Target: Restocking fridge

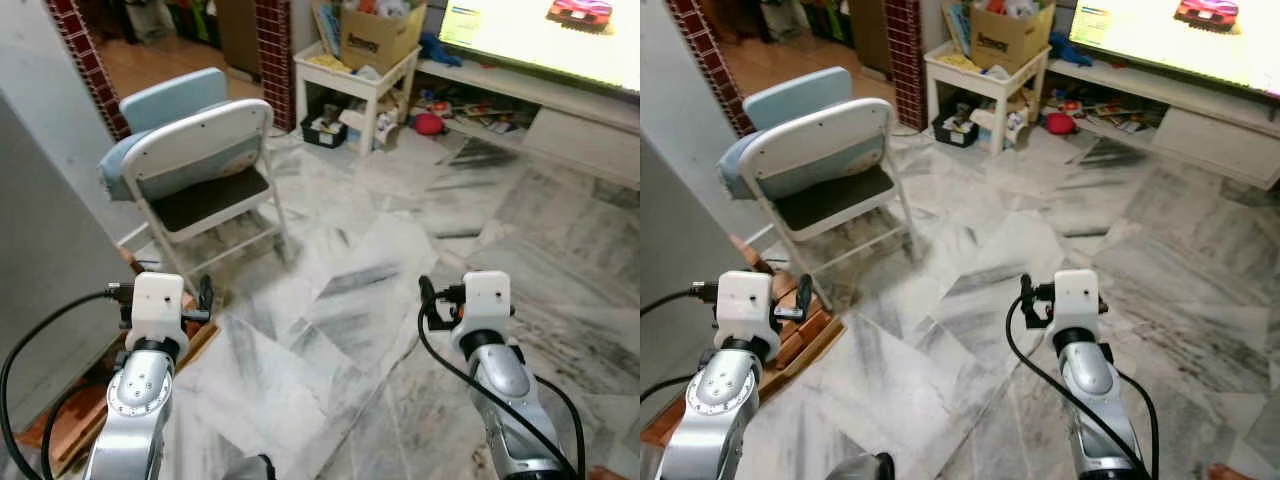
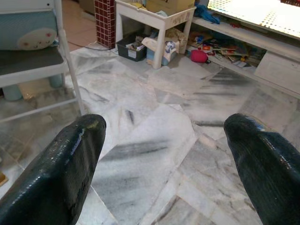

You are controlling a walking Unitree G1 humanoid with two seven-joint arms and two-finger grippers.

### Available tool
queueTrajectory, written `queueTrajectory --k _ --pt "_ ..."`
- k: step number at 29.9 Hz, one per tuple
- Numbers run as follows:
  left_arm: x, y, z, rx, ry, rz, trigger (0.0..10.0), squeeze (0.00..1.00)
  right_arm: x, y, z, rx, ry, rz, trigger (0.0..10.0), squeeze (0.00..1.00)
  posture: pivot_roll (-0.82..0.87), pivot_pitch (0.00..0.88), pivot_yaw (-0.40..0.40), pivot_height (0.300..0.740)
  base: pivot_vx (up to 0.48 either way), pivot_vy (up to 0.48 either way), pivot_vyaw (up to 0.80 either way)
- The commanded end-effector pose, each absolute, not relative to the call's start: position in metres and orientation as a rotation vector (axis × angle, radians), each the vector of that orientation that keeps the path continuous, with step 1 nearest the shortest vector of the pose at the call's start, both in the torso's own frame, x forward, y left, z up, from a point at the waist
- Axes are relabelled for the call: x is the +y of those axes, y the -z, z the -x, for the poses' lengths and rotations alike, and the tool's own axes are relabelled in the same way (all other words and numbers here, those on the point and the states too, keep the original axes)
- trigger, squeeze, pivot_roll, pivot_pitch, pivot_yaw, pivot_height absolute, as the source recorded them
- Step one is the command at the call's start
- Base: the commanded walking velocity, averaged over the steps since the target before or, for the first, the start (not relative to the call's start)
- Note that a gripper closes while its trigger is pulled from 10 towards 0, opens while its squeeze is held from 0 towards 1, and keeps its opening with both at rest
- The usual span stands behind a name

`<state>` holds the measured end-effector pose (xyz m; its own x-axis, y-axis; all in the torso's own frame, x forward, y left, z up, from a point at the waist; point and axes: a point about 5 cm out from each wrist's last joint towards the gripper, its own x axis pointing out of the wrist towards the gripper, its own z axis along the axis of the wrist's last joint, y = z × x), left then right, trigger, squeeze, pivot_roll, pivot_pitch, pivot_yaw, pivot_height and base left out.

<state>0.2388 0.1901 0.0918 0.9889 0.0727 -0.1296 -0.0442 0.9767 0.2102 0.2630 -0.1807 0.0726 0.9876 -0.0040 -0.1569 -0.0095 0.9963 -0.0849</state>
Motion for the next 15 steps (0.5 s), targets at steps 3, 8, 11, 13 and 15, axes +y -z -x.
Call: queueTrajectory --k 3,8,11,13,15 --pt "0.191 -0.094 -0.23 0.142 -0.057 -0.189 10.0 0.0 -0.189 -0.076 -0.256 0.141 0.042 0.055 10.0 0.0 0.08 0.087 -0.063 0.74 0.0 0.0 0.0" --pt "0.193 -0.09 -0.219 0.16 -0.051 -0.189 10.0 0.0 -0.198 -0.077 -0.243 0.135 0.052 0.071 10.0 0.0 0.07 0.077 -0.056 0.74 0.0 0.0 0.0" --pt "0.196 -0.086 -0.213 0.182 -0.05 -0.194 10.0 0.0 -0.203 -0.075 -0.235 0.142 0.056 0.077 10.0 0.0 0.06 0.08 -0.056 0.74 0.0 0.0 0.0" --pt "0.196 -0.086 -0.211 0.193 -0.045 -0.2 10.0 0.0 -0.206 -0.075 -0.232 0.149 0.065 0.077 10.0 0.0 0.06 0.082 -0.062 0.74 0.0 0.0 0.0" --pt "0.196 -0.087 -0.212 0.193 -0.045 -0.203 10.0 0.0 -0.206 -0.075 -0.232 0.151 0.068 0.076 10.0 0.0 0.06 0.082 -0.063 0.74 0.0 0.0 0.0"
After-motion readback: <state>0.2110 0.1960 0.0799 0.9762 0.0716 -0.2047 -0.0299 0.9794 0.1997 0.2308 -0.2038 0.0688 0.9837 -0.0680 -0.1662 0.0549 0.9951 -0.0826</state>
